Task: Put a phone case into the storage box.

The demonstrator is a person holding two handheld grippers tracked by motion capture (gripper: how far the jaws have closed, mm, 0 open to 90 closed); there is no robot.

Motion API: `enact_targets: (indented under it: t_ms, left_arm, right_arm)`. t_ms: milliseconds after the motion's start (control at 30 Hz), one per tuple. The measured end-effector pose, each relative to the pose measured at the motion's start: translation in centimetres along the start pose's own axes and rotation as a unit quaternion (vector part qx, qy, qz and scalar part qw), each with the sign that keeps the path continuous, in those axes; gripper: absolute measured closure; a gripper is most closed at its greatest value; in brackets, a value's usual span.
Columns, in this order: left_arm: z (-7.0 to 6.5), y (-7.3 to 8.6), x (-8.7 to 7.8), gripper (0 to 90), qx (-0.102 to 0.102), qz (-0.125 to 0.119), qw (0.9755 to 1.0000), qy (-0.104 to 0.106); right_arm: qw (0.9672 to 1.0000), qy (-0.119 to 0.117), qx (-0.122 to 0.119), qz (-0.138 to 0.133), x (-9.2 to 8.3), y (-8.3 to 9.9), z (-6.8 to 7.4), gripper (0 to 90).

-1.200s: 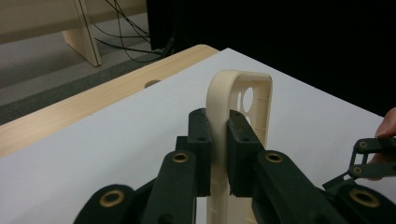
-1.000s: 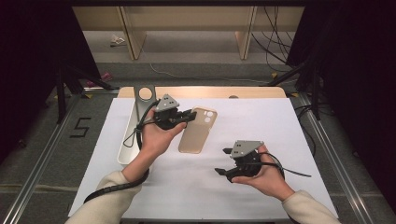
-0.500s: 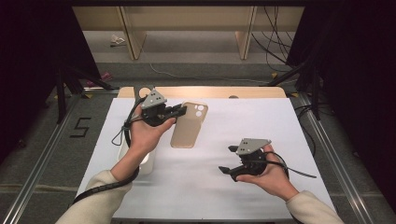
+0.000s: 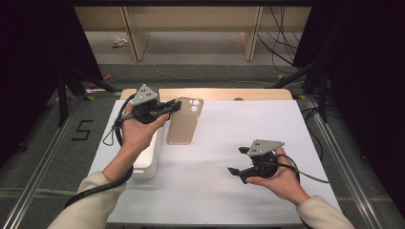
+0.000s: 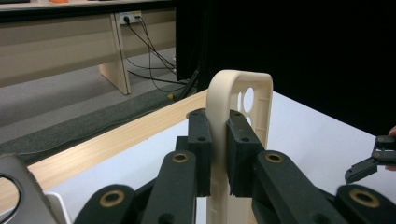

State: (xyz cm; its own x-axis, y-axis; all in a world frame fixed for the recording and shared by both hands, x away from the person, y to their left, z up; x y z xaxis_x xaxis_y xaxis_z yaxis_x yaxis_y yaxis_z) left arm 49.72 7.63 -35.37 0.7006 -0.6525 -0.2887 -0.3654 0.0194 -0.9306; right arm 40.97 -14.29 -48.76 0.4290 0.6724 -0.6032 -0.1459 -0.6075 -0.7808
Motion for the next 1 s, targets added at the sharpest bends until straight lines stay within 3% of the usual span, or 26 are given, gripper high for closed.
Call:
enact_targets:
  t_ms: [333,1000]
  left_arm:
    - [1.3,-1.0,-1.1,81.3,-0.01,-0.014,0.9998,-0.011]
    - [4.3,-2.3,-2.8,81.2,-0.01,-0.029,0.999,-0.034]
  right_arm:
    - [1.0,0.005,0.005,0.0,-0.3,0.5,-0.3,19.4]
    - [0.9996,0.013,0.022,-0.008,-1.3,0.9,-1.0,16.0]
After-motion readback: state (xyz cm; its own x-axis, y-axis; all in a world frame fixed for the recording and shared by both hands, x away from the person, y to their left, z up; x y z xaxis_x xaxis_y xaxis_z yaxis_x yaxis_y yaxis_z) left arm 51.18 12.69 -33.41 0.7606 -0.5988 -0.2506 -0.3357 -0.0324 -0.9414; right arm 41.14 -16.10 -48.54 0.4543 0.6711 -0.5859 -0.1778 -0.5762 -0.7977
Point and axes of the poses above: each handheld gripper's, and its own axes: x roughly forward along the jaws, y roughly out of its underside, z roughly to its left, the point moved 10 cm from there along x, roughly forward along the jaws, and after that the axes turned 9 degrees about -x, right-handed, at the moved point
